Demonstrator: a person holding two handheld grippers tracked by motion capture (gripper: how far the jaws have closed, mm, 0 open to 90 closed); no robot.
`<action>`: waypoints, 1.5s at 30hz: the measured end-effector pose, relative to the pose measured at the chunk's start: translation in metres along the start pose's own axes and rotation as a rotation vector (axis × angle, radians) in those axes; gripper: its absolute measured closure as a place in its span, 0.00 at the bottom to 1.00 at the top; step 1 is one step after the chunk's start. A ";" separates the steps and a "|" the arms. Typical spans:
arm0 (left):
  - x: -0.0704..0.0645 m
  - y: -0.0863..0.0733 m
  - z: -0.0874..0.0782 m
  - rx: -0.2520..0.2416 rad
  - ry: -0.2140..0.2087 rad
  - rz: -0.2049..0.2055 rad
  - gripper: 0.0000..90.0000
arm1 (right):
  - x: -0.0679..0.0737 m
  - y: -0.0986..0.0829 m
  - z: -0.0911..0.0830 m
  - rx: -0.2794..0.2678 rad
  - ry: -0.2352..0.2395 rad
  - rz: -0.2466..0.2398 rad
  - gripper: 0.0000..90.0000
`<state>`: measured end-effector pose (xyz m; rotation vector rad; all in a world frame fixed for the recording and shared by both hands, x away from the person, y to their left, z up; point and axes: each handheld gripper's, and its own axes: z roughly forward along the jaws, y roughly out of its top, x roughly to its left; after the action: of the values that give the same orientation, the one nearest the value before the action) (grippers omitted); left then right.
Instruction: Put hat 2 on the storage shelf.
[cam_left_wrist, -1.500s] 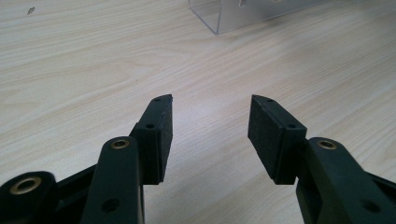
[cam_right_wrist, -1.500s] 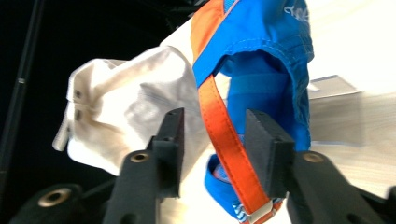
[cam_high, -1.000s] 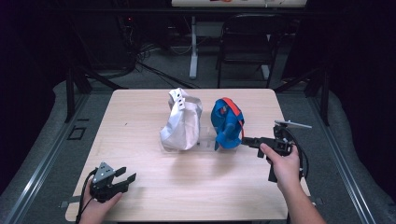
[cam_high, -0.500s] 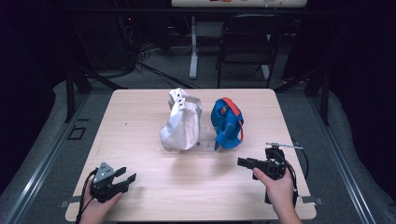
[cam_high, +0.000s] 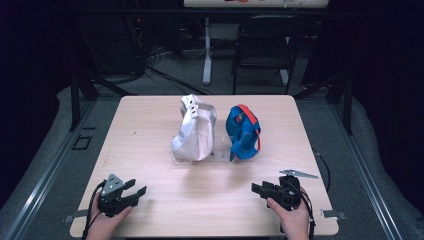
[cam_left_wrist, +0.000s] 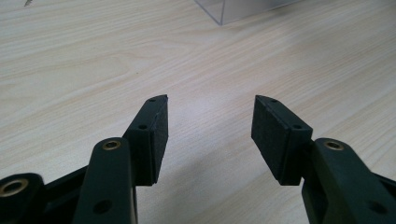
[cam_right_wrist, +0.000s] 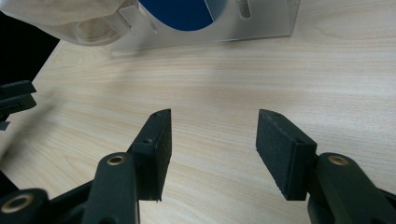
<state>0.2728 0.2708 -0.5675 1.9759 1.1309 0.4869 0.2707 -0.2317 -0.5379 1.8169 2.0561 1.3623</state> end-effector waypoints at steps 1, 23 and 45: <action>0.000 0.000 0.000 0.000 0.000 -0.003 0.52 | 0.000 -0.002 0.001 -0.004 -0.002 -0.006 0.51; -0.003 0.000 0.004 0.001 -0.002 0.031 0.49 | 0.005 -0.019 0.016 -0.045 -0.058 -0.100 0.51; 0.000 -0.001 0.005 -0.002 0.007 0.018 0.48 | 0.017 -0.024 0.030 -0.002 -0.041 -0.205 0.47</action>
<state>0.2756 0.2692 -0.5710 1.9853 1.1172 0.5052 0.2652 -0.1990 -0.5632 1.5672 2.1491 1.2615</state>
